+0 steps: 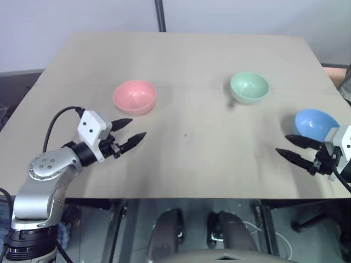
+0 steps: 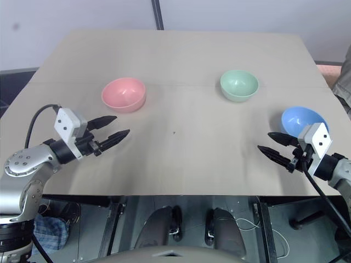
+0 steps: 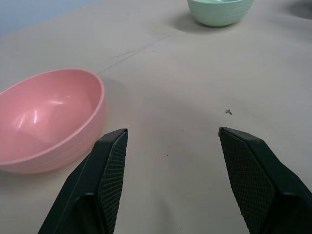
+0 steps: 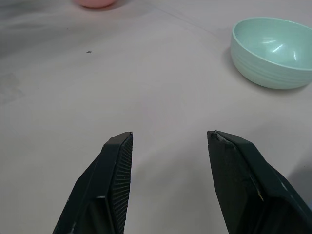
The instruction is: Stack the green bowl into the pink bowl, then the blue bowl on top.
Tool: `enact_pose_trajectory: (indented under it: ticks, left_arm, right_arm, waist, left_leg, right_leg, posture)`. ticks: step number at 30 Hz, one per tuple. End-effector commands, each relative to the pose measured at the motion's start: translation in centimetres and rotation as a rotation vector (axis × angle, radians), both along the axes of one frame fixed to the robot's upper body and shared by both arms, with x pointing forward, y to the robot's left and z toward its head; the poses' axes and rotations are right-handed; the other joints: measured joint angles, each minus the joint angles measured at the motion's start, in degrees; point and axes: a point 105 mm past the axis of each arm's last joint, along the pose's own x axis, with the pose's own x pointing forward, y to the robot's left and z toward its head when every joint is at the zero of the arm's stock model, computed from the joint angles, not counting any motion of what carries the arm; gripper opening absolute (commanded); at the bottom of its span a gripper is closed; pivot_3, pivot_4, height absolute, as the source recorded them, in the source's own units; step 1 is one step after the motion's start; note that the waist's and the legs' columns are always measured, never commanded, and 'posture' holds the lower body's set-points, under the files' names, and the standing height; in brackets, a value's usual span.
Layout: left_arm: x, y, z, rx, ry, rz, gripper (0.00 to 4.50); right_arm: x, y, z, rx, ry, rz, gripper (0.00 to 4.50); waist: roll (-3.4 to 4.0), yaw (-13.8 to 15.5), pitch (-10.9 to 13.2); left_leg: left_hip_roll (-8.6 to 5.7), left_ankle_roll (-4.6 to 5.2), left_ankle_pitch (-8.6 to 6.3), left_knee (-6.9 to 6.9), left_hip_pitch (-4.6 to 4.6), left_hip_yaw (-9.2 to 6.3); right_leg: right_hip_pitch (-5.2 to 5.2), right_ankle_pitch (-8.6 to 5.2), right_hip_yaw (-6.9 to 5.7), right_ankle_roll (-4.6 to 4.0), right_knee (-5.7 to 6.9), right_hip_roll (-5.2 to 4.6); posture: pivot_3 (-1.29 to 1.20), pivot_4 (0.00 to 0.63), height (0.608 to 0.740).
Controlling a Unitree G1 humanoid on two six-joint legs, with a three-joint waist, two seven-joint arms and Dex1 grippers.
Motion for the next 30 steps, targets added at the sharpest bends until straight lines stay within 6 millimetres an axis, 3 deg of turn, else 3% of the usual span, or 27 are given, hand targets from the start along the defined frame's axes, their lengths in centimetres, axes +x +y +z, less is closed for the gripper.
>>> enact_pose_trajectory:
  ticks: [1,24,26,28,30]
  left_arm:
    - [-0.29,-0.56,0.82,0.005,-0.044,-0.022,3.16]
    - [0.26,-0.73,1.00,-0.005,-0.056,-0.029,3.16]
    - [0.40,-0.64,1.11,-0.012,-0.066,-0.013,3.55]
    - [0.45,-0.70,1.14,-0.019,-0.063,-0.017,4.40]
    - [0.54,-0.71,1.23,-0.019,-0.066,-0.017,4.50]
  right_arm:
    - [0.11,0.17,1.70,-0.004,-0.074,0.004,2.69]
    - [0.10,0.80,1.49,0.027,-0.063,0.007,2.69]
    - [0.06,0.81,1.43,0.034,-0.054,0.009,2.85]
    - [0.02,0.82,1.40,0.038,-0.048,0.012,3.71]
    - [0.03,0.81,1.43,0.041,-0.045,0.012,4.46]
  waist:
    - [0.00,-0.01,0.00]
    - [0.00,-0.01,-0.01]
    - [0.00,-0.01,-0.01]
    - [0.00,-0.01,-0.01]
    - [0.00,0.00,-0.01]
  left_leg:
    - [0.00,0.00,0.00,0.00,0.00,0.00]
    - [0.00,-0.19,0.12,0.03,0.15,-0.03]
    - [0.00,-0.18,0.11,0.03,0.19,-0.03]
    - [0.00,-0.16,0.10,0.03,0.25,-0.03]
    - [0.00,-0.10,0.06,0.03,0.27,-0.03]
  right_leg:
    - [0.00,0.00,0.00,0.00,0.00,0.00]
    - [0.17,0.00,-0.02,0.00,0.02,0.01]
    - [0.22,0.00,-0.02,0.00,0.01,0.00]
    - [0.30,0.00,-0.02,0.00,0.00,0.00]
    - [0.31,0.00,-0.02,0.00,0.01,0.00]
  posture:
    - [0.00,0.150,0.740]
    - [0.00,0.150,0.740]
    - [0.00,0.150,0.740]
    - [0.00,0.150,0.740]
    - [0.00,0.150,0.740]
